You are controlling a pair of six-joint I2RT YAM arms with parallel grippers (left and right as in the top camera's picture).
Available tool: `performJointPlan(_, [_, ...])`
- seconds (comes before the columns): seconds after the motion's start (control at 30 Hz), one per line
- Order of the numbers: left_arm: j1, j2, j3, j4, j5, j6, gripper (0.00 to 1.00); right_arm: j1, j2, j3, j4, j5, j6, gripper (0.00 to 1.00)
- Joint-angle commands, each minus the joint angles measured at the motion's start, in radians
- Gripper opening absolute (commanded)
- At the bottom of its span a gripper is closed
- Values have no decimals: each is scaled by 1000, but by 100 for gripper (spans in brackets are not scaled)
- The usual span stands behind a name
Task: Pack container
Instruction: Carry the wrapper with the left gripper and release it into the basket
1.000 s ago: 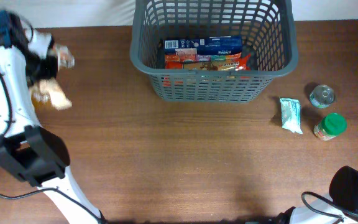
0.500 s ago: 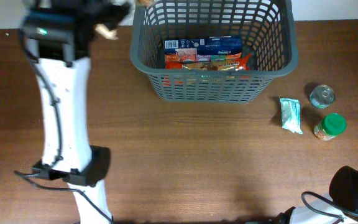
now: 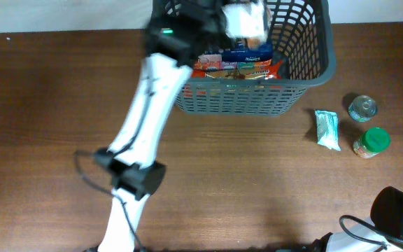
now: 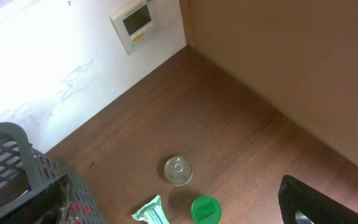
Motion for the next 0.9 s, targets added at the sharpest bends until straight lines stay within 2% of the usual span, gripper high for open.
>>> performJointPlan(0.0, [-61, 80, -14, 5, 4, 24, 2, -5, 5, -1, 3, 12, 8, 99])
performJointPlan(0.37, [-122, 201, -15, 6, -22, 14, 2, -5, 5, -1, 3, 12, 8, 99])
performJointPlan(0.4, [-123, 203, -15, 6, -22, 3, 10, -5, 5, -1, 3, 12, 8, 99])
performJointPlan(0.43, [-123, 209, -15, 9, -22, -13, 31, -5, 5, -1, 3, 12, 8, 99])
performJointPlan(0.47, [-123, 209, -15, 11, -22, -32, 74, -5, 5, -1, 3, 12, 8, 99])
performJointPlan(0.5, [-123, 209, -15, 11, -23, -44, 99, -5, 5, -1, 3, 12, 8, 99])
performJointPlan(0.67, [-121, 159, 15, 79, -256, -235, 99, -5, 5, -1, 3, 12, 8, 99])
performJointPlan(0.77, [-111, 83, 33, 94, -379, -240, 99, -5, 5, -1, 3, 12, 8, 99])
performJointPlan(0.87, [-90, -5, 43, 96, -433, -246, 99, -5, 5, -1, 3, 12, 8, 99])
